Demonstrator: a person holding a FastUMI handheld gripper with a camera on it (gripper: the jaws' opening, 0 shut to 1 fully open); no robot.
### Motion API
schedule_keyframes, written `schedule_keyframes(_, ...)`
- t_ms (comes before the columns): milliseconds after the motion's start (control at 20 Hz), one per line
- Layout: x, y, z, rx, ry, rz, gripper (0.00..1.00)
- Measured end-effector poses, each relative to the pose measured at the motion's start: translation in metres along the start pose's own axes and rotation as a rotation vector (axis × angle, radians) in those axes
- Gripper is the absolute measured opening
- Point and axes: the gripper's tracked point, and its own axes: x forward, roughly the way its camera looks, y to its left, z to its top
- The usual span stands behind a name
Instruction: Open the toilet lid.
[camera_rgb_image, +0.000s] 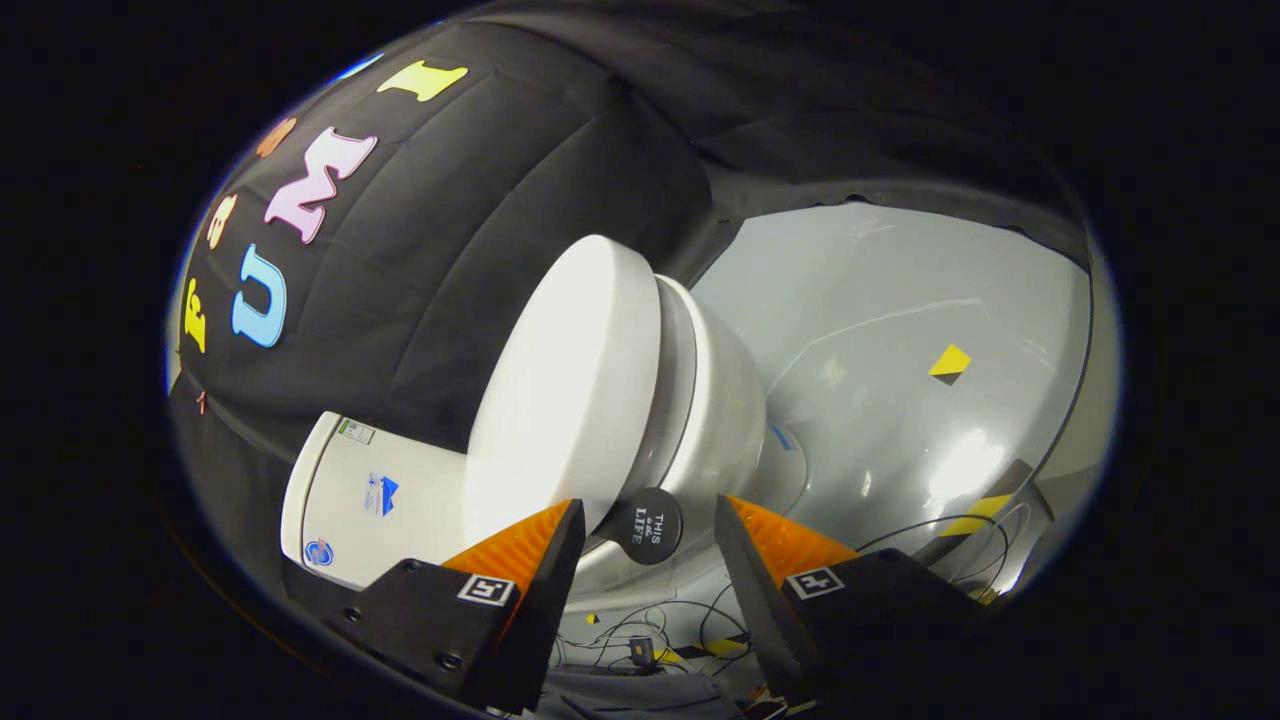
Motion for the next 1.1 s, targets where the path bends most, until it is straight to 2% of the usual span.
schedule_keyframes(50, 0.004, 0.002, -0.004, 0.007, 0.008, 0.011, 0.83)
schedule_keyframes(200, 0.019, 0.001, -0.011, 0.012, 0.032, -0.001, 0.48)
schedule_keyframes(300, 0.021, 0.0, -0.003, 0.044, 0.013, 0.018, 0.48)
schedule_keyframes(400, 0.015, 0.0, 0.0, 0.069, 0.014, 0.025, 0.32)
schedule_keyframes(450, 0.012, 0.002, -0.004, 0.065, 0.019, 0.04, 0.32)
schedule_keyframes(500, 0.009, 0.004, 0.009, 0.09, -0.042, 0.047, 0.32)
schedule_keyframes(550, 0.014, 0.006, 0.002, 0.073, -0.004, 0.038, 0.13)
schedule_keyframes(800, 0.011, 0.007, 0.006, 0.019, -0.001, 0.024, 0.12)
schedule_keyframes(1100, 0.002, 0.016, 0.007, -0.12, -0.023, -0.043, 0.12)
